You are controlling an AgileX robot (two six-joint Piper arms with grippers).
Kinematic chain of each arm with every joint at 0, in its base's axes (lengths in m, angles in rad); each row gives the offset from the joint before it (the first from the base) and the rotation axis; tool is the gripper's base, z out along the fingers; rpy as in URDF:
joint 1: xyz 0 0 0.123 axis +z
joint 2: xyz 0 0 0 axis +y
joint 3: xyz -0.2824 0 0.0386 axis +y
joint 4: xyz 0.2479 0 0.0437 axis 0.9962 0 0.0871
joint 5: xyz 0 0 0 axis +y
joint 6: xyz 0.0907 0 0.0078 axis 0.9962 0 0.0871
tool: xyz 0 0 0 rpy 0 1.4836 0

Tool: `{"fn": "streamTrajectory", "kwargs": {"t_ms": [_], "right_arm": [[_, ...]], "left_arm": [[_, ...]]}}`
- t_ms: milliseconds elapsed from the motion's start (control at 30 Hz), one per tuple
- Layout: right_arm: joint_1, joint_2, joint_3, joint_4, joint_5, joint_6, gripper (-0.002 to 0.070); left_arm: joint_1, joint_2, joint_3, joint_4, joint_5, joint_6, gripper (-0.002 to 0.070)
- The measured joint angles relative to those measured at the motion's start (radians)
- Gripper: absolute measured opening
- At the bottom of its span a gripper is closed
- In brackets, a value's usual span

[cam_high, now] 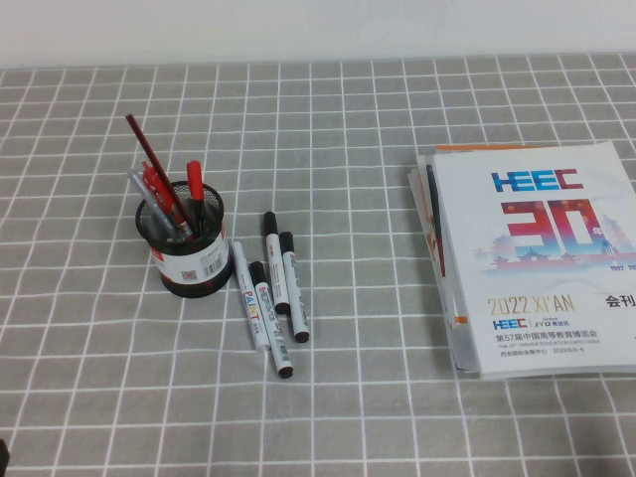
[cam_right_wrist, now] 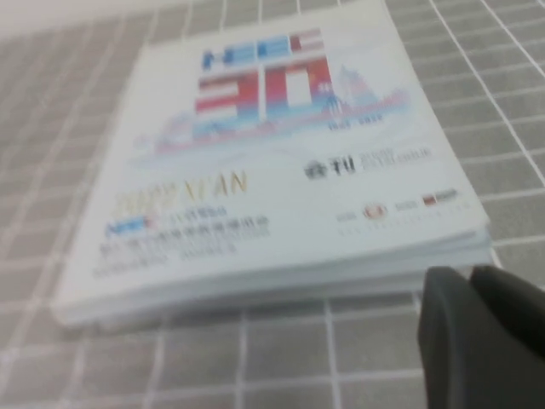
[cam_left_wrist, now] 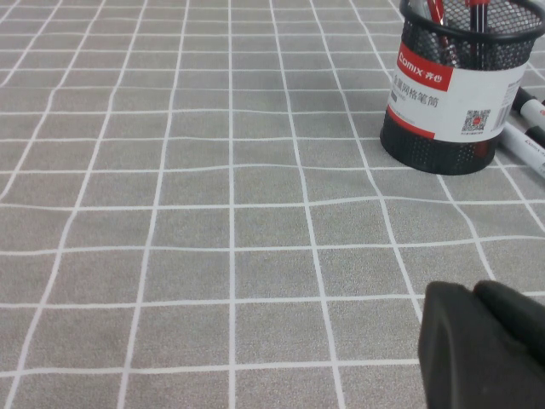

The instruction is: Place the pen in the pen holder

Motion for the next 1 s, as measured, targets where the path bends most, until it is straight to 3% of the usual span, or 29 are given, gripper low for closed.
{"fn": "streamTrajectory", "kwargs": {"t_ms": [100,233,400,467,633,833,1000], "right_arm": [[0.000,0.000,0.000,0.055,-0.028,0.000,-0.0013],[0.000,0.000,0.000,0.305,-0.069,0.000,-0.0013],[0.000,0.000,0.000,0.943,-0.167,0.000,-0.0013],[0.000,0.000,0.000,1.081,-0.228,-0.021,-0.0013],[0.000,0.000,0.000,1.171,-0.306,-0.197,-0.0013],[0.000,0.000,0.000,1.184,-0.198,-0.378,-0.0013],[0.000,0.000,-0.064,1.165,-0.044,-0.789,-0.0013]], "left_arm": [[0.000,0.000,0.000,0.000,0.000,0.000,-0.0003],[0.000,0.000,0.000,0.000,0.000,0.000,-0.0003],[0.000,0.000,0.000,0.000,0.000,0.000,-0.0003],[0.000,0.000,0.000,0.000,0.000,0.000,-0.0003],[0.000,0.000,0.000,0.000,0.000,0.000,-0.0003],[0.000,0.000,0.000,0.000,0.000,0.000,-0.0003],[0.000,0.000,0.000,0.000,0.000,0.000,-0.0003]]}}
